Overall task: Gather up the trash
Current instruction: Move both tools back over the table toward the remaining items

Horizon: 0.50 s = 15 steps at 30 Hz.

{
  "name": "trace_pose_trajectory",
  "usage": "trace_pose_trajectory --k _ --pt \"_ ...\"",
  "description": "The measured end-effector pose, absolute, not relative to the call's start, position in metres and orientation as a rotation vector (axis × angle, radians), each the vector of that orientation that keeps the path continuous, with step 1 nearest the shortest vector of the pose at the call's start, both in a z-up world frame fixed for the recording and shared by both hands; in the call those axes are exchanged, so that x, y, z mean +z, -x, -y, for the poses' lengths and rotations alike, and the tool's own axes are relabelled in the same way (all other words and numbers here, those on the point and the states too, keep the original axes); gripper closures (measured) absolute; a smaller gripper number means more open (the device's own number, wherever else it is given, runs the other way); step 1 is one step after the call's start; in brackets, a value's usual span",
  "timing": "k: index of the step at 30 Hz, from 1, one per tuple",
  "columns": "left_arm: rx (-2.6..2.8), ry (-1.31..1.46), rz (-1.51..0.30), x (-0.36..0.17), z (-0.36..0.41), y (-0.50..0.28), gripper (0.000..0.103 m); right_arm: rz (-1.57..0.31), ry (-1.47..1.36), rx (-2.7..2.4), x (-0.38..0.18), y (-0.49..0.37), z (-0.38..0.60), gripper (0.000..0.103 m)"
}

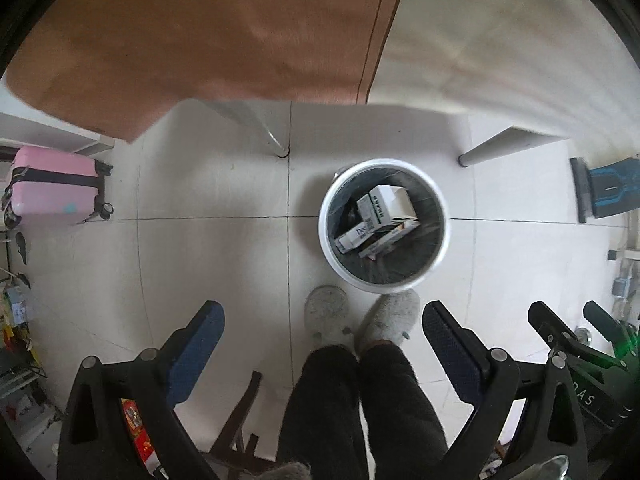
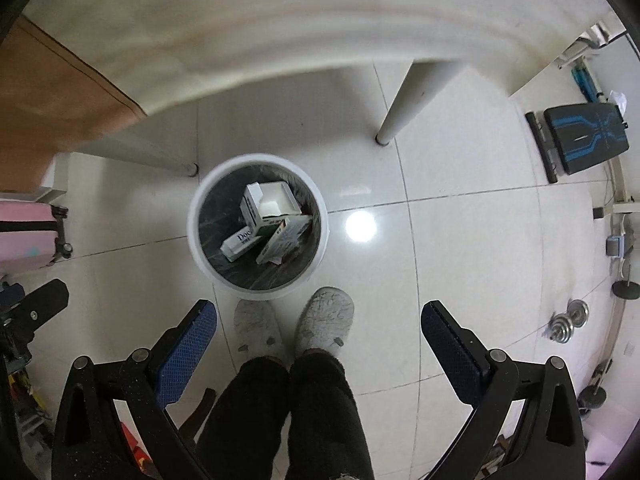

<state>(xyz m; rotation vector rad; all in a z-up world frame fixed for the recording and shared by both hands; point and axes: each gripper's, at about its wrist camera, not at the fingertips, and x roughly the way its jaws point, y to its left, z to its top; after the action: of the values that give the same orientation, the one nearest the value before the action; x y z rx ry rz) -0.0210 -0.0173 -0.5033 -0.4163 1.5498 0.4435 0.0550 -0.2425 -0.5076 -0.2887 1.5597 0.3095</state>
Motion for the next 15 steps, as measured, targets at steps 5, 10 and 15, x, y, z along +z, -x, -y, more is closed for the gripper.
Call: trace_pose_trajectory --k 5,10,15 --pt "0.423 0.407 -1.521 -0.450 0.028 0.033 0.002 -1.528 0.256 0.316 -0.434 -0.045 0.253 0.000" --pt "0.399 0.394 -1.485 -0.397 0.034 0.043 0.002 -1.497 0.225 0.327 -0.358 -0.032 0.259 0.000" --pt "0.376 0.410 -1.429 -0.349 0.032 0.051 0.002 -1.468 0.200 0.332 -0.295 -0.019 0.257 0.000"
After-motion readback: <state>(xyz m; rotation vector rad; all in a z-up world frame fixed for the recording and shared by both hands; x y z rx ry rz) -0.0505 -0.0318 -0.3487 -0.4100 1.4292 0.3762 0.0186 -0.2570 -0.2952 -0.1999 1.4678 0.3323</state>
